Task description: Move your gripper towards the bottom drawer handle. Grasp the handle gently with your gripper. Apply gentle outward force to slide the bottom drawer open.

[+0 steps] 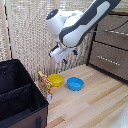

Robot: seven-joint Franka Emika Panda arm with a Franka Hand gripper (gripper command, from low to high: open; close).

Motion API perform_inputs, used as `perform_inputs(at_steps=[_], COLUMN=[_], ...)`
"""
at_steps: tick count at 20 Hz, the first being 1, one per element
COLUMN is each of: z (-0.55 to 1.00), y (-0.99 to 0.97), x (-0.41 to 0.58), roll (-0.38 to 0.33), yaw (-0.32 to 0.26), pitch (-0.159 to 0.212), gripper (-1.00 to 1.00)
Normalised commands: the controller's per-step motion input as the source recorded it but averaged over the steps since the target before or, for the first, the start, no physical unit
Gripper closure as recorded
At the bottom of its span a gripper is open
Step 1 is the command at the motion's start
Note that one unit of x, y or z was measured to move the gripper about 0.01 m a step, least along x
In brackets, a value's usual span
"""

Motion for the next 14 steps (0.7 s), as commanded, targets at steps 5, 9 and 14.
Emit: perform_inputs(at_steps=[5, 9, 14], z=[-0.04, -0.05, -0.06], y=[0.0, 0.0, 0.0], x=[0.0, 0.0, 0.0], roll=[-0.375, -0.375, -0.375], yaw=[0.118, 0.116, 0.12], pitch=[-0.002, 0.0, 0.0], gripper=[-1.0, -1.0, -1.0])
